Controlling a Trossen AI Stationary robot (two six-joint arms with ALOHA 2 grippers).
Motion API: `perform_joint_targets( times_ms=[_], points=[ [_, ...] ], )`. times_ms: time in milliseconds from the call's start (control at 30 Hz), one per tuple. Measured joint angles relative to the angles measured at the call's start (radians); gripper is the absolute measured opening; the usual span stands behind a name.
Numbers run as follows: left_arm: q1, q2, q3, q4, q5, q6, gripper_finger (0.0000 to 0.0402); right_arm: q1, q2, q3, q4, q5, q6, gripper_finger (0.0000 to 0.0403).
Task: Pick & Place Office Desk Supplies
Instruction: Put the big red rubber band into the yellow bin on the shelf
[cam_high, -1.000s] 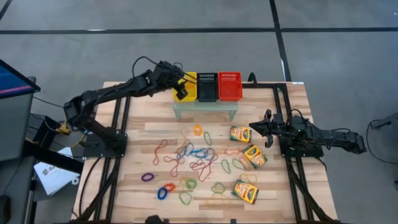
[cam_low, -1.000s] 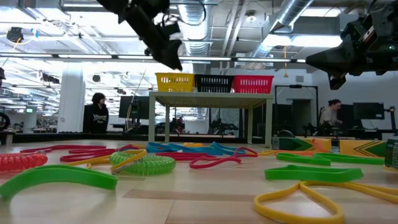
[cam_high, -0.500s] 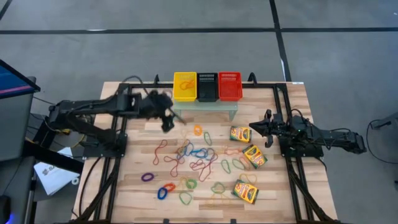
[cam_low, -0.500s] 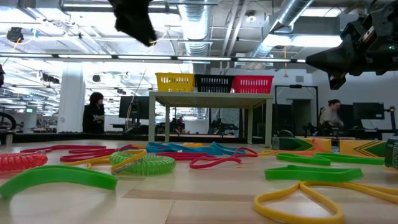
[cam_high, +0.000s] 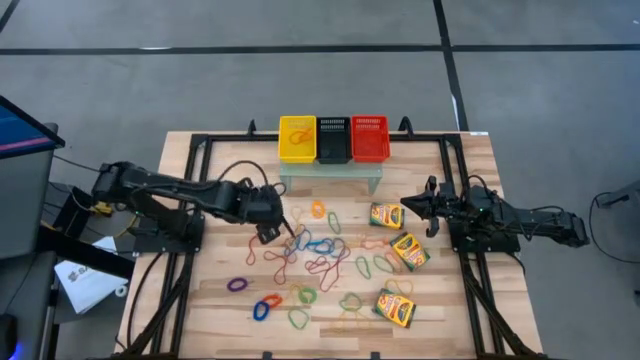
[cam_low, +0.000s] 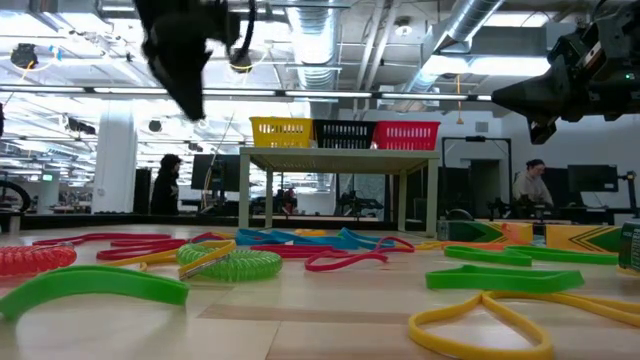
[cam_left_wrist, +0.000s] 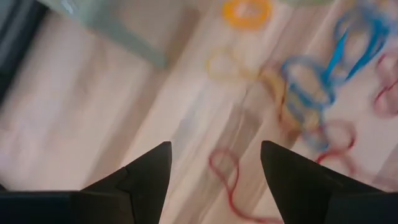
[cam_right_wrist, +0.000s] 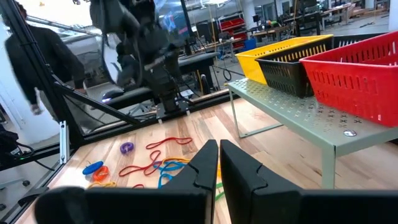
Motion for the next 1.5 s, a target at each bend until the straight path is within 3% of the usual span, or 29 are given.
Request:
perform_joint_targets(
  times_ms=[167, 367, 567, 733, 967, 1300, 1500],
  points=[
    [0.060, -0.030, -0.177, 0.075, 0.048, -0.033, 0.0242, 0.000, 0.000, 0.000, 0.000, -0.001, 0.000, 0.0017],
    [0.179, -0.100, -0.381, 0.311, 0.133, -0.049, 0.0242, 0.000, 0.000, 0.000, 0.000, 0.000, 0.000, 0.0017],
    [0.225, -0.102, -0.509, 0.446, 0.202, -0.008, 0.0242, 0.000, 0.000, 0.000, 0.000, 0.000, 0.000, 0.0017],
    [0.195, -0.101, -0.541, 0.458, 0.247, -0.040, 0.0242, 0.000, 0.000, 0.000, 0.000, 0.000, 0.000, 0.0017],
    [0.159, -0.101, -0.563, 0.534, 0.222, -0.052, 0.0242, 0.000, 0.000, 0.000, 0.000, 0.000, 0.000, 0.0017],
    [0.155, 0.000, -0.558, 0.546, 0.208, -0.053, 0.0241, 0.000, 0.000, 0.000, -0.011, 0.000, 0.000, 0.0017],
    [0.155, 0.024, -0.556, 0.536, 0.260, -0.074, 0.0187, 0.000, 0.000, 0.000, -0.010, 0.000, 0.000, 0.0017]
  ],
)
